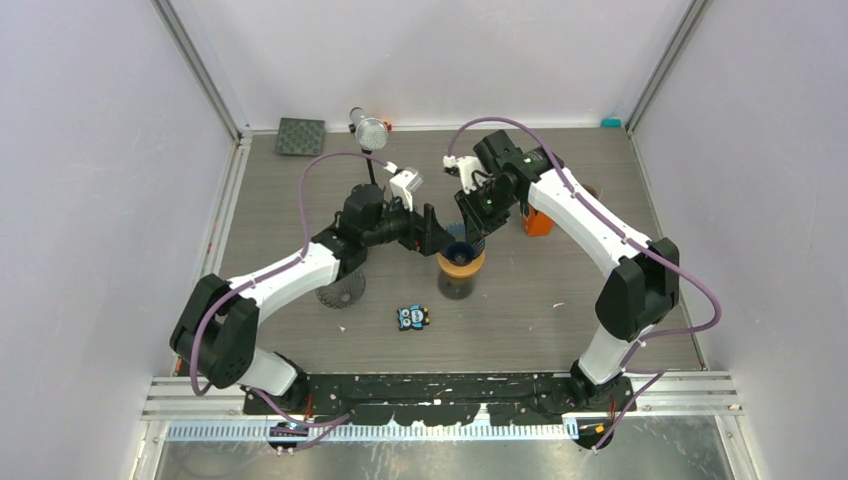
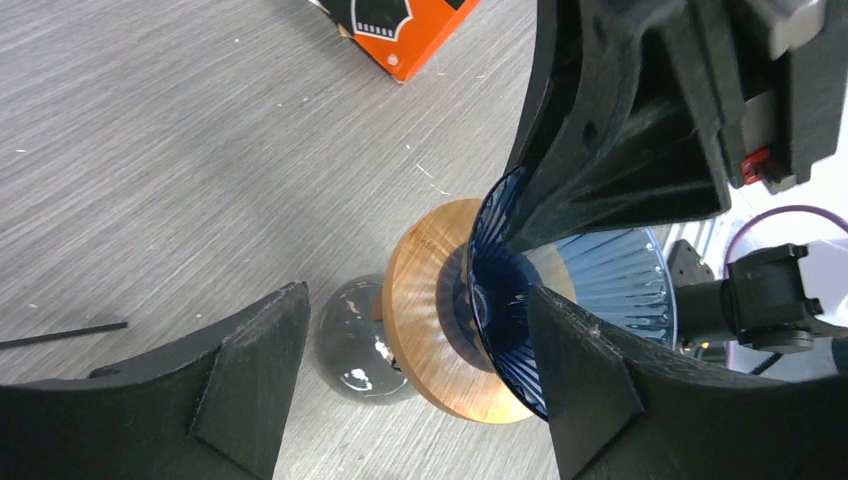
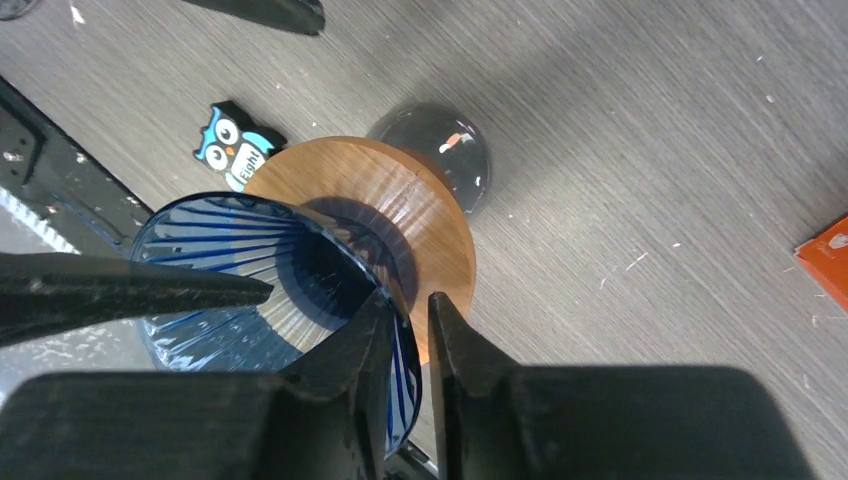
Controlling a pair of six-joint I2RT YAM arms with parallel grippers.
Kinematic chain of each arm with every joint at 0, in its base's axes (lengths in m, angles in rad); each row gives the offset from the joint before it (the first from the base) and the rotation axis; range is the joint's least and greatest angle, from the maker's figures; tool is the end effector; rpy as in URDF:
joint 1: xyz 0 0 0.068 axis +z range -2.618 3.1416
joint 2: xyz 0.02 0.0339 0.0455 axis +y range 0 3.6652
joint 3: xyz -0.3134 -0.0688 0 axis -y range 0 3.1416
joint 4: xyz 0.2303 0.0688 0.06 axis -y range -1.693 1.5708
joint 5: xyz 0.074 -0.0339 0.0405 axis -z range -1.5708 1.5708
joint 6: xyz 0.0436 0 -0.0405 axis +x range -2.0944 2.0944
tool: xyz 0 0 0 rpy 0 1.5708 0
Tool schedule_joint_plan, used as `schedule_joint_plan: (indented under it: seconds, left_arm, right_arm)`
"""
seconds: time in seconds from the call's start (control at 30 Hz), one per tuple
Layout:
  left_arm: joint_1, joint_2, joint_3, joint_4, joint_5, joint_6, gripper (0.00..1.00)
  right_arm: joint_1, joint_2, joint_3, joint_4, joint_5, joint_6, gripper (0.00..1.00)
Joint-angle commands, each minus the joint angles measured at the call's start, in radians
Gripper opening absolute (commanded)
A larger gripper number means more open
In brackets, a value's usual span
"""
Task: Place the coffee filter in the dripper
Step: Place the coffee dripper in the dripper holder.
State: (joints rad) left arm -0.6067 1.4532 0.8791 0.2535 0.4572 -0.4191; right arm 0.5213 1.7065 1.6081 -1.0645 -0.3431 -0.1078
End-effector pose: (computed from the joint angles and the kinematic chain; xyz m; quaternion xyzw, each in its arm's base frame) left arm 0.2491 -0.1963 0.3144 0.2060 0.7739 -0.4398 0.4064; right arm 0.2902 0.1836 0.3555 -0.3314 0.9069 0.2046 0.1610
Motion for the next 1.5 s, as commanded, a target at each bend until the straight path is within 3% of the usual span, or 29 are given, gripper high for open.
schedule_joint_plan:
  seconds: [0.0,0.1,0.23,0.57,0.87,1.2,1.47]
  left_arm:
    - [-0.001,-0.028,0.034,-0.187,-0.075,0.126,0.82]
    - [0.000,-0.045,0.063,-0.218,-0.088,0.146,0.83]
    - [0.001,-0.071,0.087,-0.235,-0.090,0.161,0.85]
    - [0.000,-0.140,0.124,-0.250,-0.065,0.189,0.95]
    - [0.001,-0.190,0.169,-0.367,-0.064,0.238,1.00]
    - [0.043,-0.298,0.188,-0.653,-0.163,0.452,1.00]
    - [0.082,-0.397,0.192,-0.828,-0.290,0.547,1.00]
  right_arm:
    - [0.022,0.038,0.039,-0.020,0.092,-0.041,0.30]
    - [0.021,0.035,0.096,-0.043,0.093,-0.040,0.39]
    - [0.018,0.017,0.133,-0.058,0.100,-0.038,0.43]
    - [0.011,-0.055,0.138,-0.069,0.122,-0.036,0.46]
    - [-0.024,-0.123,0.113,-0.067,0.093,-0.038,0.47]
    - [-0.276,-0.253,0.019,0.055,-0.068,0.020,0.49]
    - [-0.395,-0.270,-0.056,0.232,0.126,0.072,0.39]
